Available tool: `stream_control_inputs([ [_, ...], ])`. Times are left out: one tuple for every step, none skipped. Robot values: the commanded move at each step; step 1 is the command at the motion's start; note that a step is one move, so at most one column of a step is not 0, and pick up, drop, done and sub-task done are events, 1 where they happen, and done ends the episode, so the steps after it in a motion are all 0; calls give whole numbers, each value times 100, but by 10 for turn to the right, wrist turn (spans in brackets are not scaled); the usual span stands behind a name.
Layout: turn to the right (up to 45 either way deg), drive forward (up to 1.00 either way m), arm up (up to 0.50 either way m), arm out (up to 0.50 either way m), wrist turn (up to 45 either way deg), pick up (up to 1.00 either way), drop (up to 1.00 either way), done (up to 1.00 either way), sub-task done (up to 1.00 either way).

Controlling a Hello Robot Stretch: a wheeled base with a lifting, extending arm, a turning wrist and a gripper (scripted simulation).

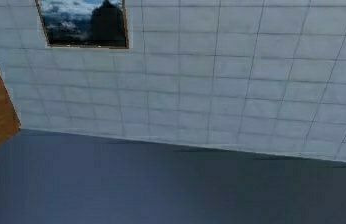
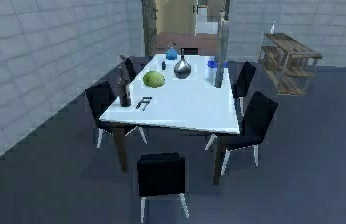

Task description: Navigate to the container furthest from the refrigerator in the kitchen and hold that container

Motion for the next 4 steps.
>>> stream_control_inputs([
  [90,0,0,0,0,0,0,0,0],
  [0,75,0,0,0,0,0,0,0],
  [450,0,0,0,0,0,0,0,0],
  [60,0,0,0,0,0,0,0,0],
])
